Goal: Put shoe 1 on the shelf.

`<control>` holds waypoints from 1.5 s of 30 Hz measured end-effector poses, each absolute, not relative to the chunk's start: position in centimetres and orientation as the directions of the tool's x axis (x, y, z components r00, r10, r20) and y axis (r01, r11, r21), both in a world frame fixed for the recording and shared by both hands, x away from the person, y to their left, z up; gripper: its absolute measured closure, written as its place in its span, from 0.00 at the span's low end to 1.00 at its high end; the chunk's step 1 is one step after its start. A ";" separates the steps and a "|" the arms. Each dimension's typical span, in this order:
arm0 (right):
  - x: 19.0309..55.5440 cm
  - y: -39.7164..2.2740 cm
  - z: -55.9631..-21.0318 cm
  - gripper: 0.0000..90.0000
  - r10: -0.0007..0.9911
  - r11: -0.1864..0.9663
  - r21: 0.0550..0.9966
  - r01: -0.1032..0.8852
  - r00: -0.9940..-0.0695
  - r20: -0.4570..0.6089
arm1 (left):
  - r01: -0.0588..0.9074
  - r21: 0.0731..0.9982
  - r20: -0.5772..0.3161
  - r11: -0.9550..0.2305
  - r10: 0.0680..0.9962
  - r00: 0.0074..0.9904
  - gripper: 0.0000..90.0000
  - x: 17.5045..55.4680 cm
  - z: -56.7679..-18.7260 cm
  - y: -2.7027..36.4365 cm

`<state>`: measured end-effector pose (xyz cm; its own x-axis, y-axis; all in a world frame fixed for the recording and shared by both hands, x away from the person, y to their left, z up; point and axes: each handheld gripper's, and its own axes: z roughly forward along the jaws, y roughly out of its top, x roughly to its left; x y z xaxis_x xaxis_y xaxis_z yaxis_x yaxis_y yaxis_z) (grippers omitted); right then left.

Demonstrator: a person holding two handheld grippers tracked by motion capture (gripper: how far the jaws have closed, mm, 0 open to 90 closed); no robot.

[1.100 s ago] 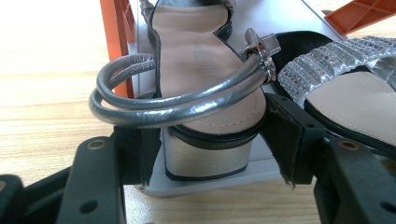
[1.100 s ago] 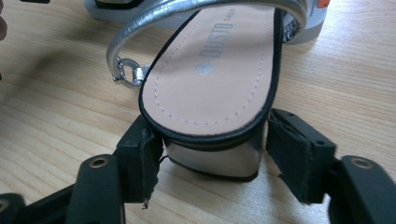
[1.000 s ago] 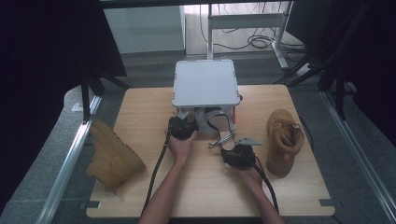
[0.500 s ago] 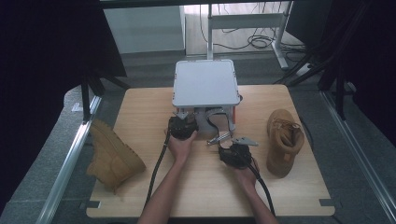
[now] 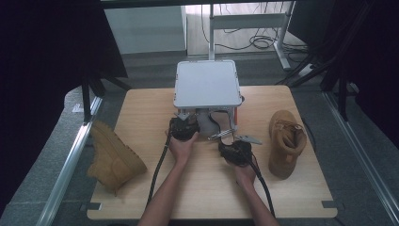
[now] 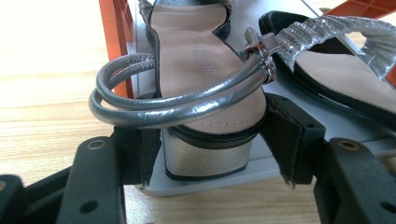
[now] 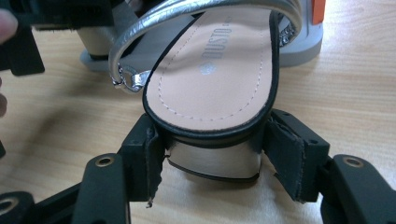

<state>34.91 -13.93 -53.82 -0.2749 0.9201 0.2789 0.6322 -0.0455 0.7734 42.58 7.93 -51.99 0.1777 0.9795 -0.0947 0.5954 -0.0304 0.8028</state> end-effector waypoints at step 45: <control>41.3 -12.0 -52.8 0.44 0.938 -0.105 0.797 0.595 -0.208 0.279 | 0.602 0.798 -0.101 -0.033 0.977 0.188 0.43 42.7 -52.1 8.1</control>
<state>41.35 -12.02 -52.81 -0.2080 0.9376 0.2786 0.5948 -0.1049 0.7970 42.68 8.05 -52.06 0.1881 0.9769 -0.1012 0.6017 -0.0332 0.7980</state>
